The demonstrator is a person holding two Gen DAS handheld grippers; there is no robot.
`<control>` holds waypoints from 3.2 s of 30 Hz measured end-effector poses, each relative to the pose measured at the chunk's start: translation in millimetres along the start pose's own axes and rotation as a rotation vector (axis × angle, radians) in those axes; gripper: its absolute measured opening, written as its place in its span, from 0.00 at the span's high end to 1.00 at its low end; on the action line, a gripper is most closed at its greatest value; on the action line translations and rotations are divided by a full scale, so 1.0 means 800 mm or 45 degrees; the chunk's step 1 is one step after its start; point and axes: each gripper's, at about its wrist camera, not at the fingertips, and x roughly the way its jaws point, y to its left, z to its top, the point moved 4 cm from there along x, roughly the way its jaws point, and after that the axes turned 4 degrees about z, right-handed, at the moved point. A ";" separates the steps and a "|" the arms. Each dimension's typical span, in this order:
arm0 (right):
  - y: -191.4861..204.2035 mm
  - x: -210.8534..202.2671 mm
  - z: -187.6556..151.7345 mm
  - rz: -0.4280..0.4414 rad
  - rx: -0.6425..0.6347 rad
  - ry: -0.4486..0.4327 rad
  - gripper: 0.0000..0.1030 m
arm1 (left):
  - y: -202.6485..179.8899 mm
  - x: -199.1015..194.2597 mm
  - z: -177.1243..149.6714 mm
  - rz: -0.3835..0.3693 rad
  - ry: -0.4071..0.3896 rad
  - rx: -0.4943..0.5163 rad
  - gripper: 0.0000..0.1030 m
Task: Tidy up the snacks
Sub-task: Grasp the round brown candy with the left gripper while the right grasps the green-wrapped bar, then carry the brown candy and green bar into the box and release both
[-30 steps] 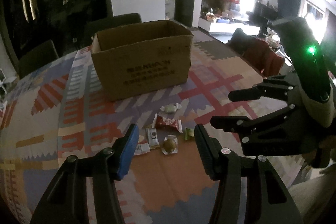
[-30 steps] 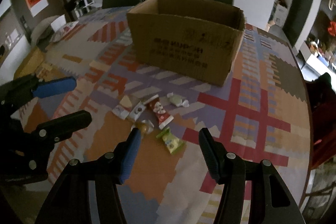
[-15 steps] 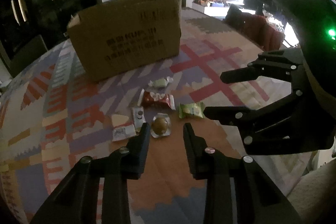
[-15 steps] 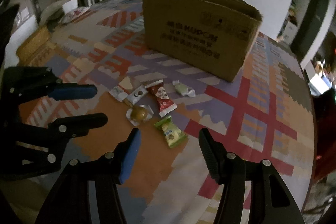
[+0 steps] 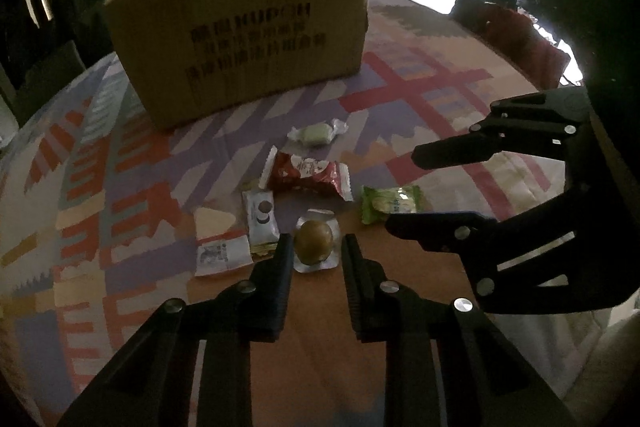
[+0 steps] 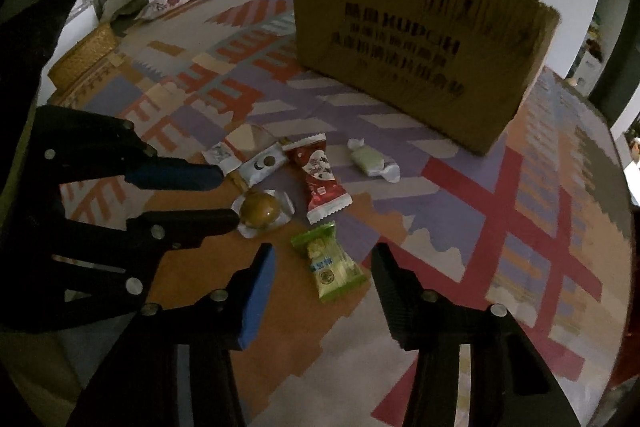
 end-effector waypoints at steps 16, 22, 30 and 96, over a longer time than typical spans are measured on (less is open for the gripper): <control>-0.009 0.028 -0.001 0.073 0.026 0.048 0.58 | 0.001 0.033 0.004 -0.010 0.063 -0.013 0.77; -0.009 0.036 -0.003 0.093 0.053 0.067 0.67 | 0.001 0.037 0.004 -0.013 0.058 -0.013 0.77; -0.008 0.034 -0.003 0.089 0.079 0.059 0.75 | 0.000 0.038 0.007 -0.004 0.041 -0.001 0.78; -0.101 -0.117 0.258 -0.204 0.329 -0.410 0.76 | 0.156 -0.100 0.262 0.079 -0.370 -0.158 0.78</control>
